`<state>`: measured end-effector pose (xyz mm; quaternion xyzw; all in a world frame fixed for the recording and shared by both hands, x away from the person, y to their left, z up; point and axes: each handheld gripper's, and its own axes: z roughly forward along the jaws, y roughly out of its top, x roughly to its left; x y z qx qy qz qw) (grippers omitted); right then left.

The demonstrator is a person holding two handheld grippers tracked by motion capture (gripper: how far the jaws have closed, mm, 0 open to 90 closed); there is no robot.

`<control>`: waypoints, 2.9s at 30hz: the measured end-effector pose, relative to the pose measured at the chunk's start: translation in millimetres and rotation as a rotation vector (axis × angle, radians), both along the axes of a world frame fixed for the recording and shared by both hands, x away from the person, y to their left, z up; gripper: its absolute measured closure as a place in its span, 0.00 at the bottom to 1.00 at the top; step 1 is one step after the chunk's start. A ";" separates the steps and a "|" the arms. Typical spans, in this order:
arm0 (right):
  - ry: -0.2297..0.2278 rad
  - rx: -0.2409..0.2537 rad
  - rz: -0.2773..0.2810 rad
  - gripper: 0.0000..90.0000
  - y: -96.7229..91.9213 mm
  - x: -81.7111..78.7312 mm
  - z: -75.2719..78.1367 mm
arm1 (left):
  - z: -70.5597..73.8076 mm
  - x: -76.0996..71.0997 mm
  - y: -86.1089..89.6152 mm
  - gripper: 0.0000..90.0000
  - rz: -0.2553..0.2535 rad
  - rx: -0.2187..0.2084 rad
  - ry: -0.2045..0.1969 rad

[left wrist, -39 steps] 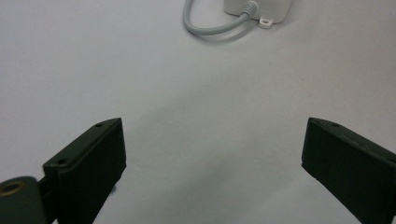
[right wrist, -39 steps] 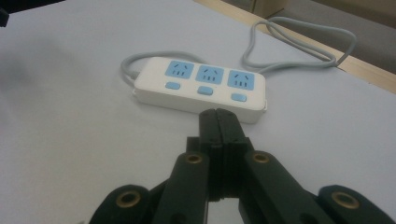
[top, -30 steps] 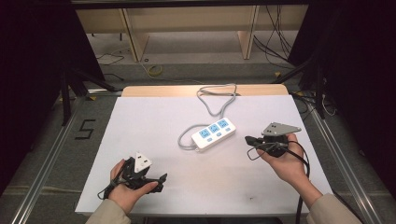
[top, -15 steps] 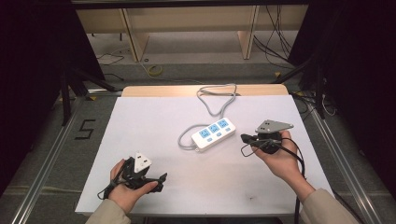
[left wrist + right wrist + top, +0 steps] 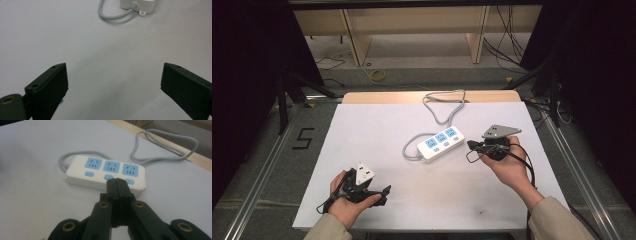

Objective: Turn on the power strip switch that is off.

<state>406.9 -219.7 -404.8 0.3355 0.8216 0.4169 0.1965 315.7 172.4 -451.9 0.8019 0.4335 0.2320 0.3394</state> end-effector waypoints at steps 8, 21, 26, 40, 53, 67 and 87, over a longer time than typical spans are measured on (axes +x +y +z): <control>0.008 -0.005 0.002 1.00 3.9 5.4 -1.9 | 0.0 0.0 -0.3 0.08 -0.001 0.001 0.001; 0.016 -0.013 0.005 1.00 11.3 12.7 -3.2 | 0.1 -0.1 -0.6 0.08 -0.005 0.005 0.003; 0.020 -0.018 0.004 1.00 14.2 15.7 -4.4 | 0.1 0.0 -0.7 0.08 -0.006 0.005 0.003; 0.042 -0.043 0.007 1.00 24.3 28.3 -8.5 | 0.4 -0.4 -1.1 0.08 -0.005 0.003 0.000; 0.061 -0.053 0.005 1.00 32.7 39.0 -11.8 | 0.4 -0.5 -1.4 0.08 -0.007 0.003 -0.003; 0.078 -0.065 0.004 1.00 41.8 49.6 -16.3 | 0.6 -0.6 -1.7 0.09 -0.007 0.002 -0.006; 0.105 -0.081 -0.003 1.00 47.0 59.9 -22.9 | 0.3 -0.3 -1.9 0.09 -0.007 -0.001 -0.003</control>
